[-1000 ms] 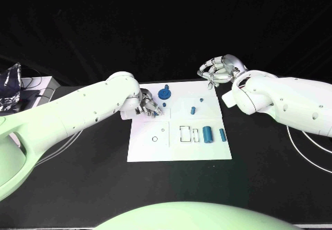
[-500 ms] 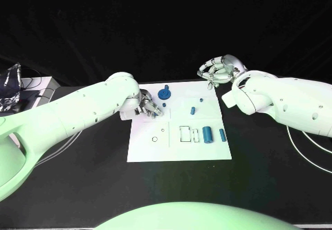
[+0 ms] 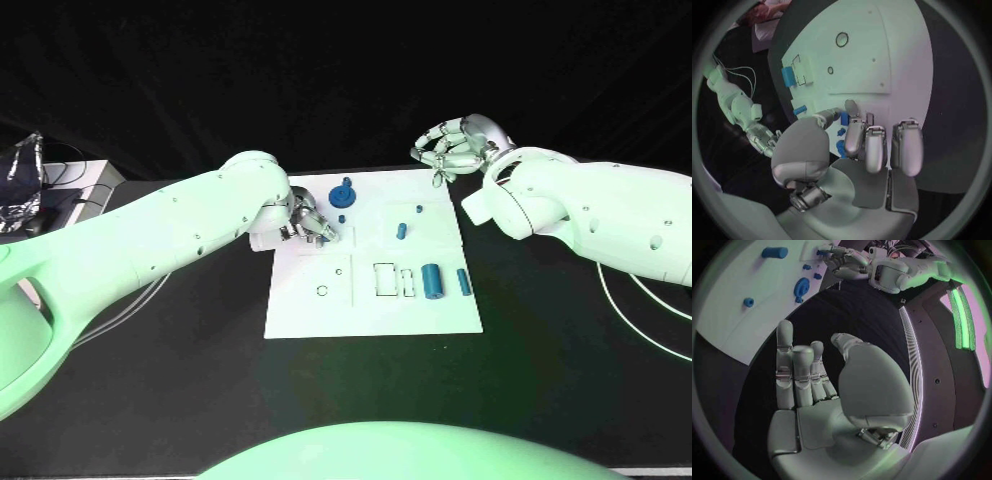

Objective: Assemble the parts on the task board

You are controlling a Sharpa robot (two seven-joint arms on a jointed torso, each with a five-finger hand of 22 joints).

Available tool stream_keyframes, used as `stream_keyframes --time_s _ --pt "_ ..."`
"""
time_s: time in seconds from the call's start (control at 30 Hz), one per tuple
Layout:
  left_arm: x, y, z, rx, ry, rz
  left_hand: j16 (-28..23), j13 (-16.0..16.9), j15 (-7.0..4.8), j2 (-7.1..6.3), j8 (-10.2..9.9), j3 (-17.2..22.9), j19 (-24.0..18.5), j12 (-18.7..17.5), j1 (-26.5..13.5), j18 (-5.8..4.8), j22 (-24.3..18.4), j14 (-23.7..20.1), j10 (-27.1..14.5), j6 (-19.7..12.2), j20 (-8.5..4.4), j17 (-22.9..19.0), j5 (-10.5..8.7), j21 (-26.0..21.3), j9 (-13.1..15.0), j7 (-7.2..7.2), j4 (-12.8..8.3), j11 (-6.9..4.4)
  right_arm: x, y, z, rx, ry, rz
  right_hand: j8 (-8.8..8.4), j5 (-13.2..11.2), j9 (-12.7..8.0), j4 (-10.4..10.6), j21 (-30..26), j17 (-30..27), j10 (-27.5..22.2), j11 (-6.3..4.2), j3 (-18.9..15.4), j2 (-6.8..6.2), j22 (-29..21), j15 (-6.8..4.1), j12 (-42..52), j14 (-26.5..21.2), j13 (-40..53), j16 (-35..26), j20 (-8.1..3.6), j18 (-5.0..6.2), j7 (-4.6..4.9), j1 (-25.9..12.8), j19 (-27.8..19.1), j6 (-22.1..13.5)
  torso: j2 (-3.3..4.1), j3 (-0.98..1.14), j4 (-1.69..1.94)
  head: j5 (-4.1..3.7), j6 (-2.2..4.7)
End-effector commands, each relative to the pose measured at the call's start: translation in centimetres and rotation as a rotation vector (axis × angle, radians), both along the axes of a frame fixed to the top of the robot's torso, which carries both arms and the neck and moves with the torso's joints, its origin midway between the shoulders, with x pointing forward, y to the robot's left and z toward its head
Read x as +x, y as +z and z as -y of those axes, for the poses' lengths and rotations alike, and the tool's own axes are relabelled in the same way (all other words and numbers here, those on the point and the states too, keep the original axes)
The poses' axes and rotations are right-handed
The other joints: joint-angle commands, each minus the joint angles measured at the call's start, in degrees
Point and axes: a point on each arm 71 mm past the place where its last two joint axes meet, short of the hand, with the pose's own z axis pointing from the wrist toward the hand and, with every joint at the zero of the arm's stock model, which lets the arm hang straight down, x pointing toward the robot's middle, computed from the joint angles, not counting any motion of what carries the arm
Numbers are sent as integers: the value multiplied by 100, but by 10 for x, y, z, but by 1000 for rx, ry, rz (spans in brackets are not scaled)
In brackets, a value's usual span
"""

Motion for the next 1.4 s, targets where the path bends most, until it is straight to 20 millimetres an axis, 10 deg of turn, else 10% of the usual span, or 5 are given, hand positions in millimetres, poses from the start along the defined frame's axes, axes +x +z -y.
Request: stream_keyframes --time_s 0.03,0.77,1.03,1.4 --pt "-3 -7 0 14 -3 -23 19 6 -35 -78 -38 -76 76 -24 -18 -77 569 607 -3 0 -2 1509 -32 -12 -9 17 33 7 -1 0 -2 -5 20 7 -33 24 7 -11 -37 -5 -32 -6 26 -40 -4 18 -20 -13 -5 -39 3 67 13 5 44 -25 -2 2 -1 1 1" --pt "-3 -5 -2 9 7 -10 19 5 -40 -185 -53 -552 82 -32 95 -78 581 607 -6 9 -6 1509 -331 -13 -19 13 381 4 0 0 -1 -5 15 9 -52 24 6 -13 -52 -10 -42 -1 33 -43 -15 23 -28 -18 -23 -65 6 66 20 -1 45 -50 -4 0 1 -6 10" --pt "-4 4 -3 -11 9 8 19 -9 -40 -101 -62 -869 76 -51 163 -75 571 607 -16 6 -7 1509 -900 -25 -24 16 481 5 0 0 0 -6 13 8 -52 24 6 -13 -52 -10 -42 -1 33 -43 -15 23 -28 -18 -23 -65 6 66 20 -1 45 -50 -13 -8 13 -21 43" --pt "-5 28 -6 -80 24 54 19 -53 -40 -75 -67 -901 60 -93 158 -68 544 607 -37 -3 -7 1509 -946 -42 -26 20 481 7 0 -2 2 -7 7 5 -56 23 6 -13 -56 -10 -47 1 34 -44 -17 24 -32 -18 -30 -70 6 66 21 -4 45 -56 -9 -8 15 -4 95"
